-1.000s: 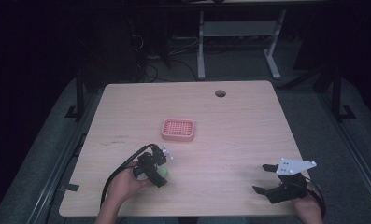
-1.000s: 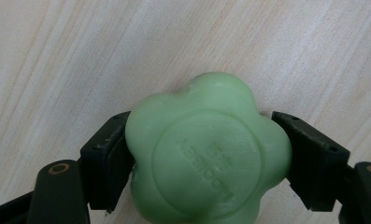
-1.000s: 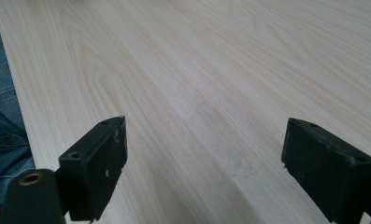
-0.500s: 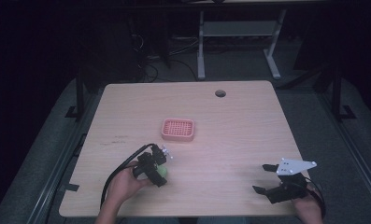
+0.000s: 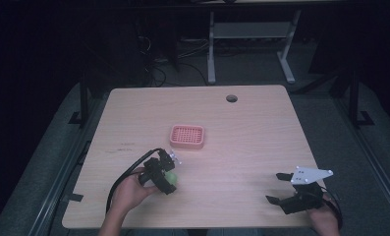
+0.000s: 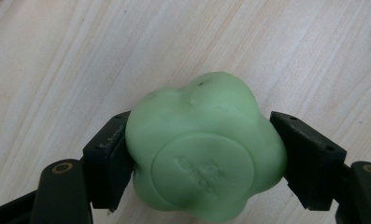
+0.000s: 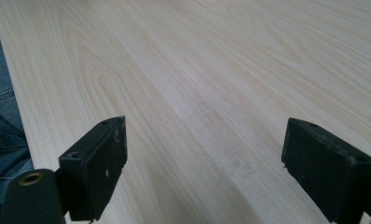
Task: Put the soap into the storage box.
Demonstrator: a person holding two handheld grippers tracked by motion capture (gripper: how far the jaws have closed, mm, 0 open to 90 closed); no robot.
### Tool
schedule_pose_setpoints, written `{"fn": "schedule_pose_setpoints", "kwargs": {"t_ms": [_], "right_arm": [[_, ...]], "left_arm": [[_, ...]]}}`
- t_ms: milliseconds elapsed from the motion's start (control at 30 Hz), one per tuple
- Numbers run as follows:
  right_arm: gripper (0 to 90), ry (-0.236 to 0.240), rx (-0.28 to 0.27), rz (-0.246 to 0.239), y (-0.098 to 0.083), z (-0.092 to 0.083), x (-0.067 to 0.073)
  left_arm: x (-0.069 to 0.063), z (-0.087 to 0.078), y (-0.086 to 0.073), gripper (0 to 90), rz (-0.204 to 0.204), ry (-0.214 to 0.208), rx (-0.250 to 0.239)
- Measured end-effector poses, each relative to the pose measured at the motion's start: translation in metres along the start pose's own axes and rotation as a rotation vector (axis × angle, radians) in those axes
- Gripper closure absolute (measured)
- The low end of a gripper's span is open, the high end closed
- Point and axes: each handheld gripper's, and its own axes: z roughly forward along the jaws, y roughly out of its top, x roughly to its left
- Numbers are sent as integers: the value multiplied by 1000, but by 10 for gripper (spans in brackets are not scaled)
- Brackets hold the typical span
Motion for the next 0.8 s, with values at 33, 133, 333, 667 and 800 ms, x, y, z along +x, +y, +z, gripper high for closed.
{"fn": "schedule_pose_setpoints", "kwargs": {"t_ms": [33,133,333,667,800], "right_arm": [[138,1,1,1,0,0,0],[138,1,2,5,0,0,0],[138,2,-4,8,-1,0,-1],[138,4,4,7,-2,0,-2],[138,5,0,2,-1,1,-2]], "left_arm": [[2,-1,1,261,-3,-12,-3],[4,-2,2,262,-11,-13,-7],[11,-5,8,263,-10,-27,-10],[20,-13,17,263,-12,-30,-23],[24,-17,21,263,-10,-43,-30]]}}
